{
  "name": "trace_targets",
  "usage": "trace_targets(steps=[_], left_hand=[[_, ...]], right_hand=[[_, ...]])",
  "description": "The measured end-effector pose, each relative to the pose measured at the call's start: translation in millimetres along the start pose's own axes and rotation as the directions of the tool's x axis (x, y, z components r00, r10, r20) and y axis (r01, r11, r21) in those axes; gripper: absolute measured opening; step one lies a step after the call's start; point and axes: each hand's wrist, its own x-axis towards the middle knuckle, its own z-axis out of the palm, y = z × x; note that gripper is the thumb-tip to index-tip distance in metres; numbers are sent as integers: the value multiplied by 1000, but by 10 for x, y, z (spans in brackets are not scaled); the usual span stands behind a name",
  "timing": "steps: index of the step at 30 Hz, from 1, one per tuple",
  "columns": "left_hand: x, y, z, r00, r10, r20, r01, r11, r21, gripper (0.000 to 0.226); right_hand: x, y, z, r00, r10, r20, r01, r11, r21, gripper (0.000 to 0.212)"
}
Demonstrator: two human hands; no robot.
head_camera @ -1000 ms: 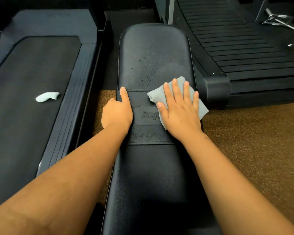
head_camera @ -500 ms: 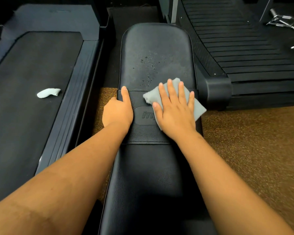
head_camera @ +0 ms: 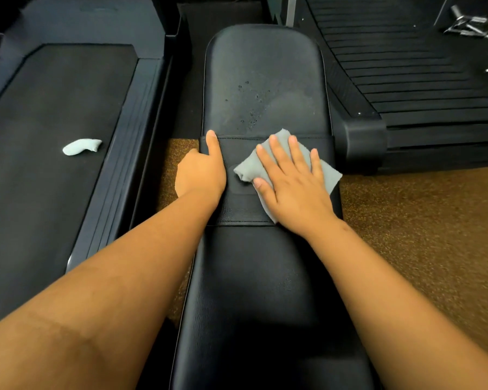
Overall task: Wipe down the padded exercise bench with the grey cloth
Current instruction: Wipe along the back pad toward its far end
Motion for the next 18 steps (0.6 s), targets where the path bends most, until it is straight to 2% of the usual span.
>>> trace_targets(steps=[4, 6, 9, 12, 14, 16, 18], left_hand=[[-51, 12, -57, 999, -2, 35, 2, 1000, -17, 81], [-63, 12, -102, 995, -10, 101, 14, 999, -36, 82], [-106, 53, -221, 963, -64, 262, 112, 979, -169, 92], [-174, -75, -370, 902, -56, 429, 230, 902, -365, 105], [-275, -323, -387, 899, -120, 422, 302, 867, -396, 109], [-423, -651, -301, 907, -208, 366, 340, 874, -348, 111], [-625, -769, -250, 922, -218, 320, 319, 896, -309, 87]], right_hand=[[268, -50, -40, 992, 123, 5, -123, 992, 2, 60], [261, -112, -30, 989, 145, 1, -145, 989, 0, 61], [45, -197, -4, 999, 48, 3, -48, 999, -5, 62], [-124, -125, 11, 993, -99, 56, 101, 995, -27, 62], [-58, -18, -16, 988, -129, 81, 131, 991, -14, 62], [82, 20, -41, 995, -79, 57, 79, 997, -7, 60], [247, -18, -67, 999, 12, 43, -13, 1000, 1, 59]])
